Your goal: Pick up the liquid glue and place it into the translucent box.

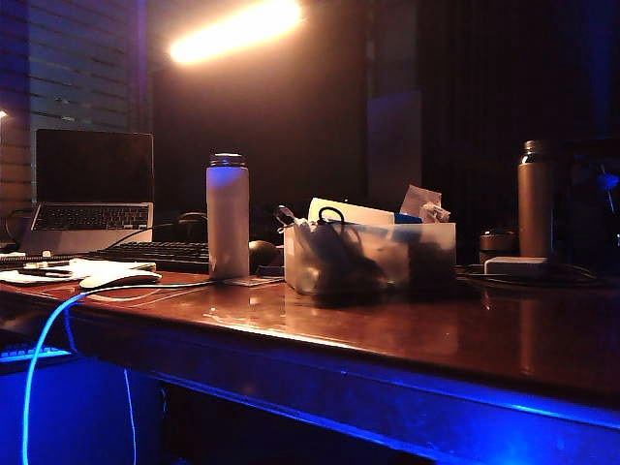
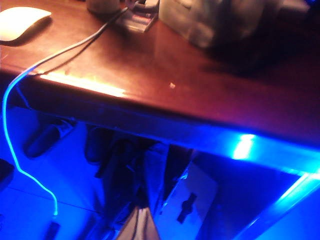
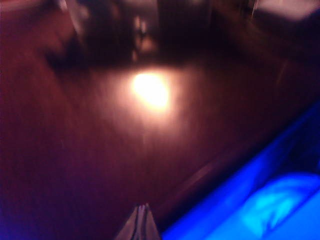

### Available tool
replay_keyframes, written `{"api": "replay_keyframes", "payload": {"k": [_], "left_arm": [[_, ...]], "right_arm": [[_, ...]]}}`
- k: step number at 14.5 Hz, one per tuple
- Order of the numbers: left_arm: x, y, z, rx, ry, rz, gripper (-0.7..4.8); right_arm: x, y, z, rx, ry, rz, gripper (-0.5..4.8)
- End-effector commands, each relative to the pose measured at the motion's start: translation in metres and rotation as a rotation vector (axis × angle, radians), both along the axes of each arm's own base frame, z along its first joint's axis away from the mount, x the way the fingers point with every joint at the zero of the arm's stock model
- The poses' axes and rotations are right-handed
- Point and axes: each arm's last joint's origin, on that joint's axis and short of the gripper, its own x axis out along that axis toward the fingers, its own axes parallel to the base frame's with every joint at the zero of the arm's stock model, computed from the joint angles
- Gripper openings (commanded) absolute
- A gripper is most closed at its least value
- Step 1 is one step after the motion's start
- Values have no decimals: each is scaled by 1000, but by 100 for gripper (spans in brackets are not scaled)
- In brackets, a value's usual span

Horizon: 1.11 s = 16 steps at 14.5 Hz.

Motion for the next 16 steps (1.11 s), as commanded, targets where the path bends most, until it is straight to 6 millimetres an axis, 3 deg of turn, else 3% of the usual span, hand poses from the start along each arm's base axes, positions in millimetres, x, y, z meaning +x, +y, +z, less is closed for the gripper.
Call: {"api": "replay_keyframes", "payload": {"k": [1, 4, 7, 16], "left_arm": [[1, 0, 0, 14, -26, -10, -6], [1, 0, -3, 51, -34, -22, -6], [1, 0, -21, 87, -7, -34, -6], [1, 0, -22, 93, -14, -32, -5]], "right_arm": [[-1, 0, -14, 31, 48, -16, -5], [-1, 0, -16, 33, 48, -14, -5], [-1, 0, -16, 34, 47, -14, -5], [-1, 0, -13, 41, 23, -14, -5]]}}
